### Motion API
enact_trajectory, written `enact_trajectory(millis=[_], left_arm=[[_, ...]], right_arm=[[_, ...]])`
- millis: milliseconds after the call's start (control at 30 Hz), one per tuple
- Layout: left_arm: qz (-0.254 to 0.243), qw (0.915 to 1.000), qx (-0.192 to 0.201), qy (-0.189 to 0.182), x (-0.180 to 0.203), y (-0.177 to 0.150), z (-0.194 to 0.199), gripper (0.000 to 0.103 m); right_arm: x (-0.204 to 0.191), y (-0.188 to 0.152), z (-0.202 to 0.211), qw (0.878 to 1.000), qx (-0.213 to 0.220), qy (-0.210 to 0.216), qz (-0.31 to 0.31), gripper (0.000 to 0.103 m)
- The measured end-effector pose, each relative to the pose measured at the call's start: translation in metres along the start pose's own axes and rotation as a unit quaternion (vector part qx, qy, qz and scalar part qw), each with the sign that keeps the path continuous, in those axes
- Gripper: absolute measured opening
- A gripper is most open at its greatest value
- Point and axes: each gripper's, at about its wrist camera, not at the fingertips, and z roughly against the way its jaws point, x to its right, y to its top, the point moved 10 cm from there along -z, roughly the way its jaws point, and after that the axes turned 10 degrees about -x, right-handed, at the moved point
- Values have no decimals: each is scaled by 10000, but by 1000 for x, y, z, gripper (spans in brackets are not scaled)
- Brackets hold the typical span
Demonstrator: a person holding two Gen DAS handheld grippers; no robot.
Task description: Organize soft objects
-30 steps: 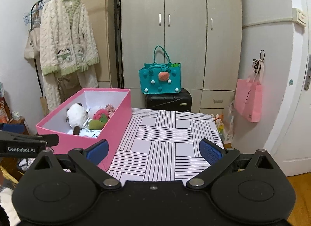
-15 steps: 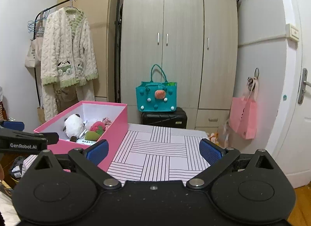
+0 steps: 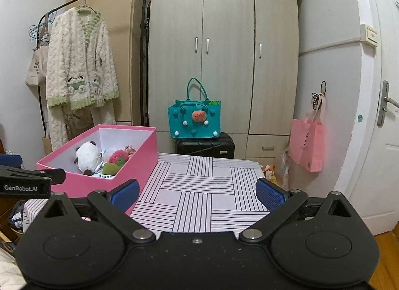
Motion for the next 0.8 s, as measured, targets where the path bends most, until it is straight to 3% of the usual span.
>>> enact_trajectory(millis=[800], left_arm=[[-99, 9999, -29, 52, 4, 0, 0, 103]], right_arm=[[2, -5, -6, 9999, -105, -17, 56, 101]])
